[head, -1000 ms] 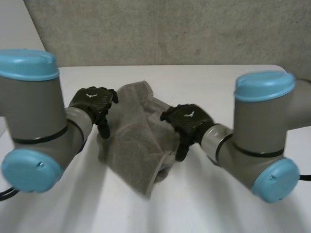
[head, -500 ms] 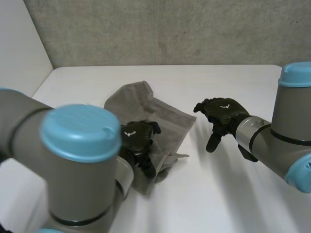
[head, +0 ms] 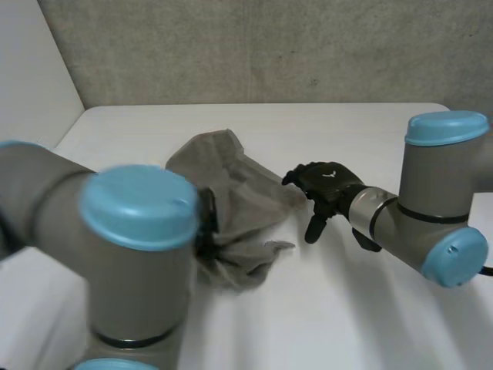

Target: Fold the towel.

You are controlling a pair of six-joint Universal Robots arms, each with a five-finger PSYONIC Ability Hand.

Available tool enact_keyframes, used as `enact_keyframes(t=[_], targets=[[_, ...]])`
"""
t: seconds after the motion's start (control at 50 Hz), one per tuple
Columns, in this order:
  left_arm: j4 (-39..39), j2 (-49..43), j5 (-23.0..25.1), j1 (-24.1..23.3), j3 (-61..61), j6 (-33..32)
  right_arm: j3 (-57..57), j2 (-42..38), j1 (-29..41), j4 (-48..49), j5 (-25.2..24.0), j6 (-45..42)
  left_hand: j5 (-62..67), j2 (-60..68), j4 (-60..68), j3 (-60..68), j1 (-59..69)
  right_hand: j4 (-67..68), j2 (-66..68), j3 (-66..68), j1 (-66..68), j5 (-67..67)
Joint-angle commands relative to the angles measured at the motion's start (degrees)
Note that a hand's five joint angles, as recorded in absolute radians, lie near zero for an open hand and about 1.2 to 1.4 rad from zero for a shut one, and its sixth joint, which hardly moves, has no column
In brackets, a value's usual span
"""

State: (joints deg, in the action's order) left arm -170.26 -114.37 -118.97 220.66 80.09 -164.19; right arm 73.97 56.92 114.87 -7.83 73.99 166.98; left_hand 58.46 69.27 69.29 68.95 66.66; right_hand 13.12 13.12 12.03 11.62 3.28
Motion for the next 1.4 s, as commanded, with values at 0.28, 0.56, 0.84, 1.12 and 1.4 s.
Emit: enact_keyframes(t=[0.28, 0.56, 0.84, 1.12, 1.4], targets=[[-1.12, 16.64, 0.58, 5.13, 1.83, -6.84, -4.01, -6.21, 7.90, 7.63, 1.33, 8.26, 11.54, 10.73, 10.71, 11.05, 13.34, -3.12, -3.12, -2.03, -1.62, -3.28], [-1.12, 16.37, 0.67, 5.13, 2.27, -6.93, -4.80, -9.20, 13.36, 11.52, 2.65, 9.41, 11.54, 10.73, 10.71, 11.05, 13.34, 27.91, 27.91, 29.00, 29.41, 27.75], [-7.63, 5.04, 18.16, 19.02, -16.98, -24.07, -21.41, -0.85, 8.79, 22.07, 11.71, -11.77, 11.54, 10.73, 10.71, 11.05, 13.34, 66.88, 66.88, 67.97, 68.38, 66.72], [-12.12, -3.67, 38.20, 21.48, -47.69, -35.77, -13.59, 11.72, 7.65, 39.64, 15.75, -15.55, 11.54, 10.73, 10.71, 11.05, 13.34, 66.88, 66.88, 67.97, 68.38, 66.72], [-5.87, 0.73, 38.73, 20.69, -1.46, -36.19, 2.30, 11.02, 2.29, 13.48, 13.73, -22.65, 11.54, 10.73, 10.71, 11.05, 13.34, 66.88, 66.88, 67.97, 68.38, 66.72]])
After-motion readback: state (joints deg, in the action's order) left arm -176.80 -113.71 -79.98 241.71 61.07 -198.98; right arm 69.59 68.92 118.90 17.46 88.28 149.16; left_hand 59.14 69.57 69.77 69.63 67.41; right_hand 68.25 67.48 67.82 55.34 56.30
